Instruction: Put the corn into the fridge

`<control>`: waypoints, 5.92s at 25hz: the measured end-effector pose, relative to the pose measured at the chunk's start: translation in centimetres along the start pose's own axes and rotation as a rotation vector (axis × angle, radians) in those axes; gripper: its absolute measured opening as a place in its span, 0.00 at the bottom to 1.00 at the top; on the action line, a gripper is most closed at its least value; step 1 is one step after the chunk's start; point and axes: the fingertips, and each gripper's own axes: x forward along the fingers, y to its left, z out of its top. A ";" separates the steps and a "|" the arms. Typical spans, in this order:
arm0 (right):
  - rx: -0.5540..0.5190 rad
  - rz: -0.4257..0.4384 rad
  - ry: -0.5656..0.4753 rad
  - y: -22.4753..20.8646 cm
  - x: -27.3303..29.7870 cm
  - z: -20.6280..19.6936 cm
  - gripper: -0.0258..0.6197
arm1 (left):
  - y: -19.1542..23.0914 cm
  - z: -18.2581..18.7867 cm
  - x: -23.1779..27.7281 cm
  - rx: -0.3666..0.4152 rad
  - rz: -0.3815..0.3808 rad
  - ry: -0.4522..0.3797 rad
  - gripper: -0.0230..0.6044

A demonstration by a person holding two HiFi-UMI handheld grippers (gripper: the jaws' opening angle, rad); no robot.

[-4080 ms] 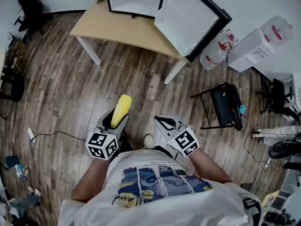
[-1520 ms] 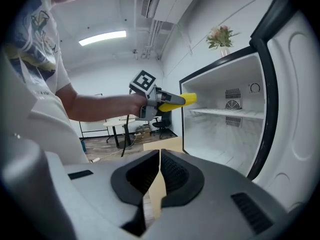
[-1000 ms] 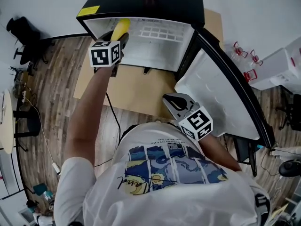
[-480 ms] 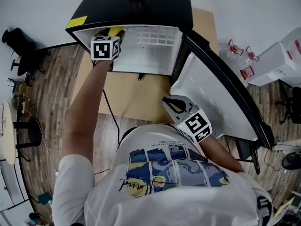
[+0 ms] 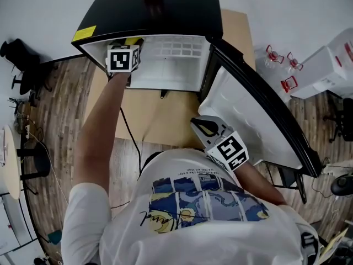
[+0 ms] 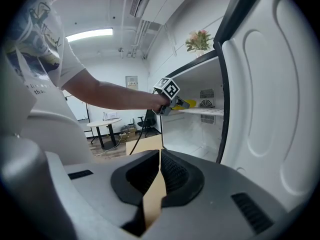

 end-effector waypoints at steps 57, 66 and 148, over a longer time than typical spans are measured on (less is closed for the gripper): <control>-0.061 0.036 0.043 5.6 3.7 0.3 0.07 | 0.2 -9.8 -13.2 -0.180 -0.082 -0.073 0.41; -0.001 0.023 0.031 9.0 6.1 1.5 0.07 | -1.0 -15.2 -20.2 -0.214 -0.199 -0.074 0.27; 0.034 -0.139 0.041 26.9 10.0 1.9 0.06 | -5.4 -30.4 -40.5 -0.256 -0.639 -0.052 0.05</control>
